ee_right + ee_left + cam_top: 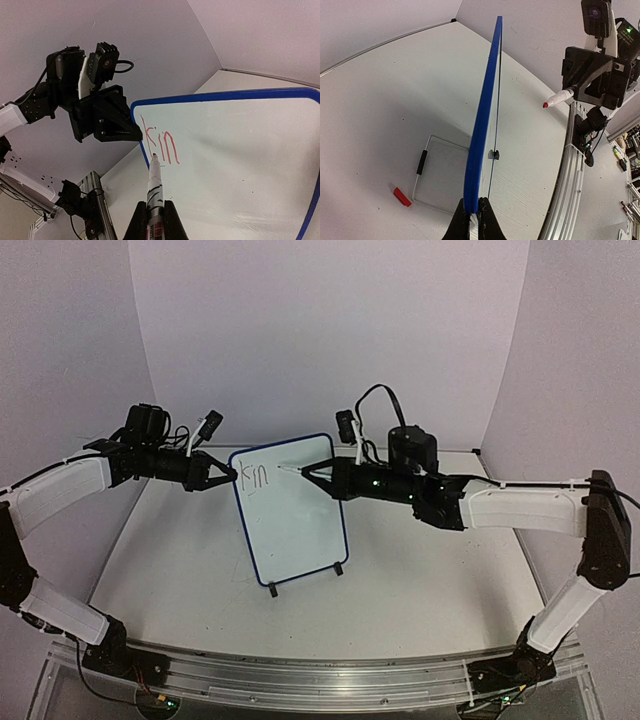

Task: Write a sentence on the whiteboard

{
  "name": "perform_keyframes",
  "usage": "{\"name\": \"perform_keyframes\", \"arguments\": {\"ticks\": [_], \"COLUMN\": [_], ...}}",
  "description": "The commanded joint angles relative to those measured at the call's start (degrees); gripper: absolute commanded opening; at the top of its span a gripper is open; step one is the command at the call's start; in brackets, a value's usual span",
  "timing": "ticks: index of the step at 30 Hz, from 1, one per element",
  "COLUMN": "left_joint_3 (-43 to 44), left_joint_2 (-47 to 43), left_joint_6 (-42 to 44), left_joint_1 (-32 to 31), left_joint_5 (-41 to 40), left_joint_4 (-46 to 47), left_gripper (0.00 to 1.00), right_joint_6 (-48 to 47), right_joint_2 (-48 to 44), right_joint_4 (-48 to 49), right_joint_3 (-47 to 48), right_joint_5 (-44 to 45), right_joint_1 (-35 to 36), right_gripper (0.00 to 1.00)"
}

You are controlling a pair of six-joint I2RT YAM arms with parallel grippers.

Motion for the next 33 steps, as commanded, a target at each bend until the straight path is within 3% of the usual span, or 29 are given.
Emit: {"name": "perform_keyframes", "arguments": {"ticks": [1,33], "left_joint_3": [0.0,0.3], "left_joint_2": [-0.8,-0.4], "left_joint_6": [2.7,3.0], "left_joint_1": [-0.8,-1.1], "left_joint_5": [-2.3,-2.7], "left_joint_4": [-3.1,-3.7], "left_gripper": [0.00,0.00], "right_joint_6": [-1.1,-1.7], "right_joint_2": [1.3,8.6], "right_joint_4": [0.4,-0.8], "right_joint_3": [1.3,7.8], "right_joint_5": [-5.2,-1.3], "right_joint_1": [-1.3,-1.5], "right_gripper": [0.00,0.00]}}
